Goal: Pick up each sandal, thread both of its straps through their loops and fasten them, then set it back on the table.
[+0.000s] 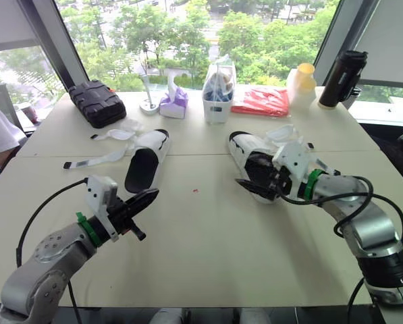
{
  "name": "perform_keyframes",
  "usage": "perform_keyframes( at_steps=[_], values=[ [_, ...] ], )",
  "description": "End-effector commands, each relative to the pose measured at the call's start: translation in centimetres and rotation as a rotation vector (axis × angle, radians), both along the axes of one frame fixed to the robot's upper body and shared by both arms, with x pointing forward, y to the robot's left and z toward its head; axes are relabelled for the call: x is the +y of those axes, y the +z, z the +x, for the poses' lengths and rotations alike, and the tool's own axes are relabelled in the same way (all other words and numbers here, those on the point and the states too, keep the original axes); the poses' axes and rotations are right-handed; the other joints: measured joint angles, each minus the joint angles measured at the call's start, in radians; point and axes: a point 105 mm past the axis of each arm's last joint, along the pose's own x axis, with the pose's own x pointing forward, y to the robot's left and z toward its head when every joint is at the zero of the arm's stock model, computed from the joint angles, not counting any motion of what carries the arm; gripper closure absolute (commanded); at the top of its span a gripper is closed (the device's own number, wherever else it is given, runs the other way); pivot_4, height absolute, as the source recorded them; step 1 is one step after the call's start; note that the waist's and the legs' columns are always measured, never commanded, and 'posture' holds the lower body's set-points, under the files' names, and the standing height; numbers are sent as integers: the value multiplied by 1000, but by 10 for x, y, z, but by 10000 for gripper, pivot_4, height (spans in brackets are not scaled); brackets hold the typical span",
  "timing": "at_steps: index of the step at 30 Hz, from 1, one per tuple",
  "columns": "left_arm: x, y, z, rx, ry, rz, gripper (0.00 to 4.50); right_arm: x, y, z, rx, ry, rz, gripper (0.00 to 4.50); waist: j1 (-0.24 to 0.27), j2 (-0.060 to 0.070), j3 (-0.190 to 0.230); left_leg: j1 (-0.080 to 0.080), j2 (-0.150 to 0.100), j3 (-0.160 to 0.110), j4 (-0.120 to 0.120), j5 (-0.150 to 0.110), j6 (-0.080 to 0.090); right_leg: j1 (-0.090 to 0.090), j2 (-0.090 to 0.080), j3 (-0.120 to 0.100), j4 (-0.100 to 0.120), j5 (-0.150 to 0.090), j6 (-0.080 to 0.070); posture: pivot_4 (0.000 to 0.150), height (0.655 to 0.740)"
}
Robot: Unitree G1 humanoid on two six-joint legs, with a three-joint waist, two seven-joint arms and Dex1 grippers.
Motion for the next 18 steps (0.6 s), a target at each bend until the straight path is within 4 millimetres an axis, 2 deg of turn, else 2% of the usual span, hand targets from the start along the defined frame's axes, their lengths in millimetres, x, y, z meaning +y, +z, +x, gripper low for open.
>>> perform_keyframes(
  at_steps=[1,8,18],
  values=[
    [-1,7,-1,-34,-7,14,45000,-10,19,23,-241,-120,-196,162,-1,0,0,0,0,1,0,0,-1,-1,0,1,0,0,0,1500,7400],
    [-4,6,0,-38,-11,25,45000,-10,17,59,-482,-170,-488,162,-5,0,0,0,0,3,0,3,-5,-1,0,3,1,0,0,1500,7400],
    [-6,6,-5,-48,10,30,45000,-2,-9,109,-595,-157,-798,162,-24,-2,0,1,0,4,-1,3,-6,-1,1,6,1,0,-1,1500,7400]
  ],
)
